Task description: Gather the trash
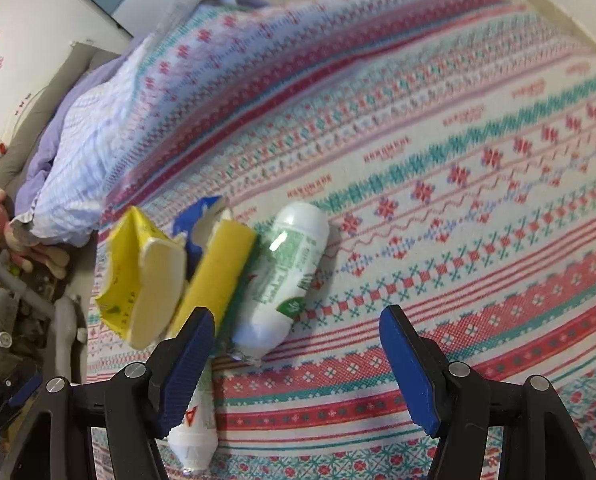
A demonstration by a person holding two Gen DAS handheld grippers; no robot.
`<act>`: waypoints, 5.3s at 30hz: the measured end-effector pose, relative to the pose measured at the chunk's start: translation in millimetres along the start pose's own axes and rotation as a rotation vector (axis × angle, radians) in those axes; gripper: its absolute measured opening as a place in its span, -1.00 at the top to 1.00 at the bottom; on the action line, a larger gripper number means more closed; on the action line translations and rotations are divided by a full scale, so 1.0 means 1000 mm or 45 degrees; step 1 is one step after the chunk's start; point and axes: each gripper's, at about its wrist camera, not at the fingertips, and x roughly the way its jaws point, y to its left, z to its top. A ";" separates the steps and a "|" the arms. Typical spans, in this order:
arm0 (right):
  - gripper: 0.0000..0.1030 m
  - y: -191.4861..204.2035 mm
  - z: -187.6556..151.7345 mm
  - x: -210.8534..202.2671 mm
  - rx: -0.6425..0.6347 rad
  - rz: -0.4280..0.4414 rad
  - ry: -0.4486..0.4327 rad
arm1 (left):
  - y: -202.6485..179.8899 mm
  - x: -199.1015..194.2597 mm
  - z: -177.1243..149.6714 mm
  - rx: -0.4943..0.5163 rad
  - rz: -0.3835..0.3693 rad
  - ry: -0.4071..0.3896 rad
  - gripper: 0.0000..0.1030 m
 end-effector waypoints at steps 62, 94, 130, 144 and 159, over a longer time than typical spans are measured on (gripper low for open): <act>0.22 -0.010 0.008 0.019 0.108 0.094 -0.006 | 0.052 -0.028 -0.008 -0.091 0.118 -0.028 0.59; 0.22 0.088 -0.041 0.016 -0.157 0.357 0.012 | 0.303 -0.121 -0.098 -0.707 0.372 0.024 0.59; 0.22 0.325 -0.219 0.136 -0.662 0.506 0.377 | 0.332 -0.135 -0.093 -0.924 0.375 -0.029 0.36; -0.15 0.312 -0.235 0.148 -0.729 0.423 0.407 | 0.303 -0.121 -0.077 -0.813 0.334 -0.008 0.36; -0.15 0.197 -0.134 0.062 -0.600 0.296 0.310 | 0.193 -0.072 -0.035 -0.531 0.245 0.061 0.34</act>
